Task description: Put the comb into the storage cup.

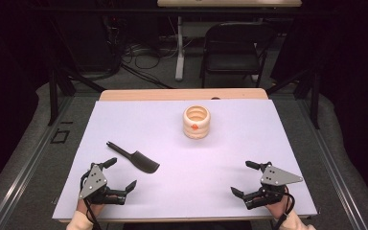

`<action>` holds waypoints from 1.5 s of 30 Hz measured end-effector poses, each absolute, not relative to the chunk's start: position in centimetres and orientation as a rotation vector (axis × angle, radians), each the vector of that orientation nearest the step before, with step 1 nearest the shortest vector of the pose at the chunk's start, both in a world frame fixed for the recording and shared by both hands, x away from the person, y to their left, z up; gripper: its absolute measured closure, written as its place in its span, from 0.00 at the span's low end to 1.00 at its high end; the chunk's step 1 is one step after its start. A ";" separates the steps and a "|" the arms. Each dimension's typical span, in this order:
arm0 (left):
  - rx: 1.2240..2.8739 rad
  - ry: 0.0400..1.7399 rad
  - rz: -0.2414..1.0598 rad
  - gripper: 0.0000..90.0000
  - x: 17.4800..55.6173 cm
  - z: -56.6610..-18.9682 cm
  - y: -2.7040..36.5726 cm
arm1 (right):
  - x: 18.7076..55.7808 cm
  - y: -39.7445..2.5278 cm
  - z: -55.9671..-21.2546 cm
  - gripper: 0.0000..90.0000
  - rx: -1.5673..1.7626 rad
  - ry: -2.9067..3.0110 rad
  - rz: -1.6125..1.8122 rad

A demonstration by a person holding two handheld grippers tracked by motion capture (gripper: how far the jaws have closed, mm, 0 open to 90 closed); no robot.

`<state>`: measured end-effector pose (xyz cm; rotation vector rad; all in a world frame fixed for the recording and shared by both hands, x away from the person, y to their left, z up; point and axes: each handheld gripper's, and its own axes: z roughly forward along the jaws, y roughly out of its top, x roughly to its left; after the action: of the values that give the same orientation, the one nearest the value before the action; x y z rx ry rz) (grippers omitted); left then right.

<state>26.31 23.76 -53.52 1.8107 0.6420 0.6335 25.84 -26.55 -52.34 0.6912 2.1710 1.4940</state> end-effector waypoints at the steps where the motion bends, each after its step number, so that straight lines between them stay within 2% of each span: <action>1: 1.810 0.643 0.634 0.00 26.3 -53.5 23.8 | 25.9 -26.5 -52.4 0.00 0.693 2.173 1.494; 17: 1.826 0.658 0.656 0.00 26.7 -53.5 23.7 | 26.1 -26.4 -52.4 0.00 0.684 2.183 1.492; 45: 1.814 0.778 0.687 0.00 28.9 -53.2 24.4 | 26.6 -25.5 -52.6 0.00 0.656 2.224 1.481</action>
<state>28.87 24.40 -53.16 1.8144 0.7778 0.6870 26.64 -25.52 -52.62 0.6556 2.2245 1.4814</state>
